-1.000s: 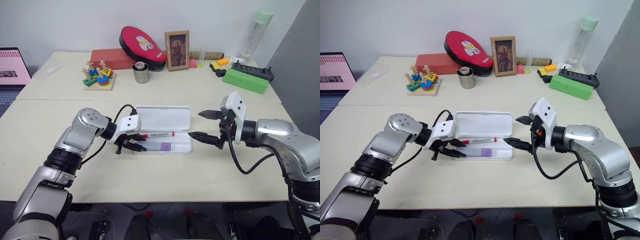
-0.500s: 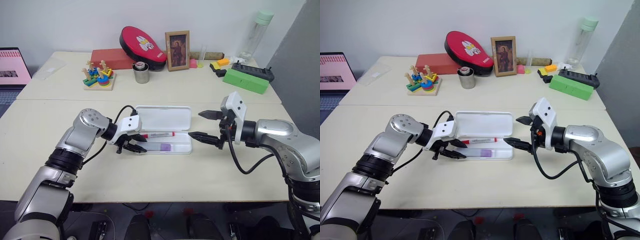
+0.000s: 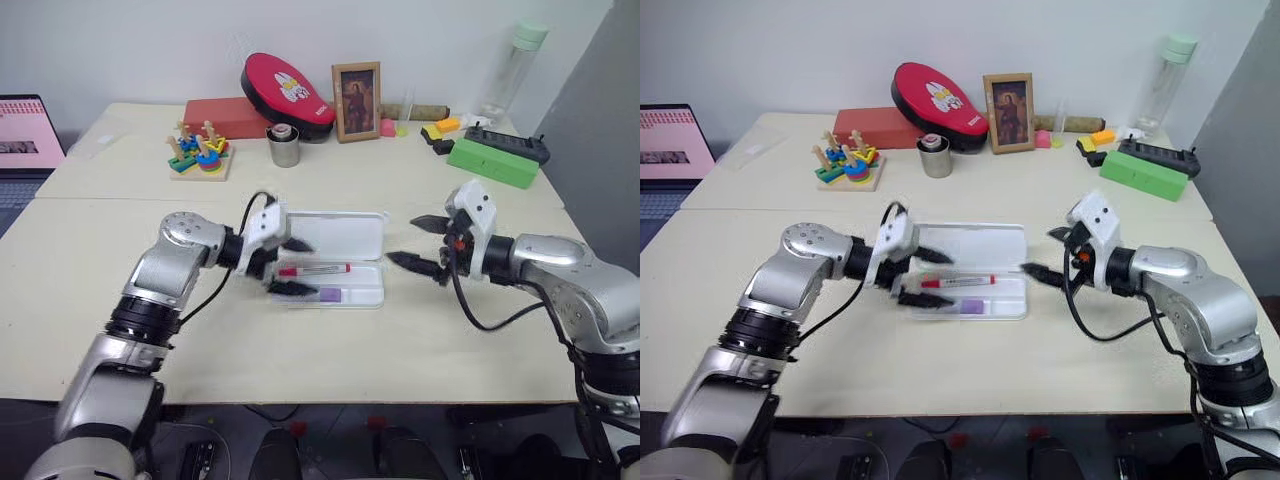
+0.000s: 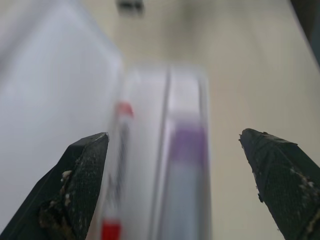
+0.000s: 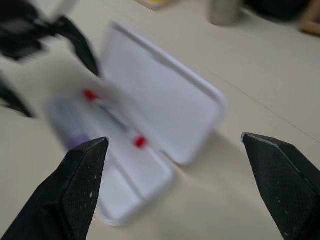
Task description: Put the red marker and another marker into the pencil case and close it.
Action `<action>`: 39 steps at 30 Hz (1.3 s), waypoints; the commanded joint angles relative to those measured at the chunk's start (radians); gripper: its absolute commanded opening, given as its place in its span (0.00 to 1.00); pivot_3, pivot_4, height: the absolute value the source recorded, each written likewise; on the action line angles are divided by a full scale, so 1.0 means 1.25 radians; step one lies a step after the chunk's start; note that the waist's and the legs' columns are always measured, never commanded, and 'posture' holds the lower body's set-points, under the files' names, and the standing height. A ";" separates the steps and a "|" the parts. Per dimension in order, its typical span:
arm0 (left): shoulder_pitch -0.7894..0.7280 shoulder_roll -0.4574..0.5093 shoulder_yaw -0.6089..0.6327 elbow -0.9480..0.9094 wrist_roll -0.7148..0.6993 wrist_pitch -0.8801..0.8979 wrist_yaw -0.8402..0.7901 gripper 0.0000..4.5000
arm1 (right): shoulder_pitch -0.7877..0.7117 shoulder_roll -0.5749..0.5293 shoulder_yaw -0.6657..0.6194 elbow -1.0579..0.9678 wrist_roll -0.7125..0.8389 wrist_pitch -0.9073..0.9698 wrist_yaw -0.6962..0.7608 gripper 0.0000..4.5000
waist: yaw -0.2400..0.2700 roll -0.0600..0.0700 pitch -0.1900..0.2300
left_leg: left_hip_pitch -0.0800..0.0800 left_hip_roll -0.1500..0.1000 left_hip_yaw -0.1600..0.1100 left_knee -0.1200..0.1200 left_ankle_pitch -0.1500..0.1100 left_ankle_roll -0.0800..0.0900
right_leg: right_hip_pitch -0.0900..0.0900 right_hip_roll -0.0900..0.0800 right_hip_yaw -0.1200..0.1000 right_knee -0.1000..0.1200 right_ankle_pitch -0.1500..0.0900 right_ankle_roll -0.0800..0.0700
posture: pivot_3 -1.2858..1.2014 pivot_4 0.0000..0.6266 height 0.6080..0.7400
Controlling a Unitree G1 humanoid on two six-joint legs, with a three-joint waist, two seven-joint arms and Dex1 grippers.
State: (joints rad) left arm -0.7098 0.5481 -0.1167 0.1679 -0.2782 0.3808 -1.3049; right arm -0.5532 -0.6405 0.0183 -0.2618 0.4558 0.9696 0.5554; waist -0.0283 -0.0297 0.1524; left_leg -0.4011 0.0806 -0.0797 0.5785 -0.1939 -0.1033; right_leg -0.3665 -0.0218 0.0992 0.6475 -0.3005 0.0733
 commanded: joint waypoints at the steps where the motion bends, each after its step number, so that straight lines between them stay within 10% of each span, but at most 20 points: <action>1: 0.034 -0.058 0.062 -0.095 -0.070 0.013 0.097 0.99 | -0.020 0.050 -0.034 0.072 -0.062 0.035 -0.130 1.00 | -0.002 0.000 0.000 | 0.000 0.000 0.000 0.000 0.000 0.000 | 0.000 0.000 0.000 0.000 0.000 0.000 | 0.52 0.24 1.00; 13: 0.105 -0.155 0.062 -0.215 -0.116 0.004 0.236 0.99 | -0.006 0.184 -0.026 0.231 -0.167 0.032 -0.284 1.00 | -0.004 0.001 0.000 | 0.001 0.000 0.000 0.000 0.000 0.000 | 0.000 0.000 0.000 0.001 0.000 0.000 | 0.52 0.24 1.00; 31: 0.102 -0.148 0.059 -0.213 -0.123 -0.008 0.255 1.00 | -0.017 0.188 -0.041 0.259 -0.187 -0.036 -0.254 0.10 | -0.003 0.001 -0.001 | 0.002 0.000 0.000 0.000 0.000 0.000 | 0.002 0.000 0.000 -0.001 0.000 0.000 | 0.52 0.24 1.00; 39: 0.170 -0.070 0.099 -0.251 -0.143 0.017 0.236 1.00 | -0.011 0.068 0.037 0.156 -0.146 -0.208 0.054 0.06 | -0.004 0.003 0.000 | 0.002 0.000 0.000 -0.001 0.000 0.000 | 0.002 0.000 0.000 -0.001 0.000 0.000 | 0.52 0.24 1.00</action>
State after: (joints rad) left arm -0.5200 0.4199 -0.0382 -0.0938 -0.4301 0.3923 -0.9956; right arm -0.5609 -0.5144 0.0437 0.0250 0.2401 0.8122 0.4715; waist -0.0338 -0.0258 0.1527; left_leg -0.3989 0.0801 -0.0798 0.5769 -0.1936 -0.1030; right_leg -0.3638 -0.0217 0.0994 0.6453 -0.3002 0.0737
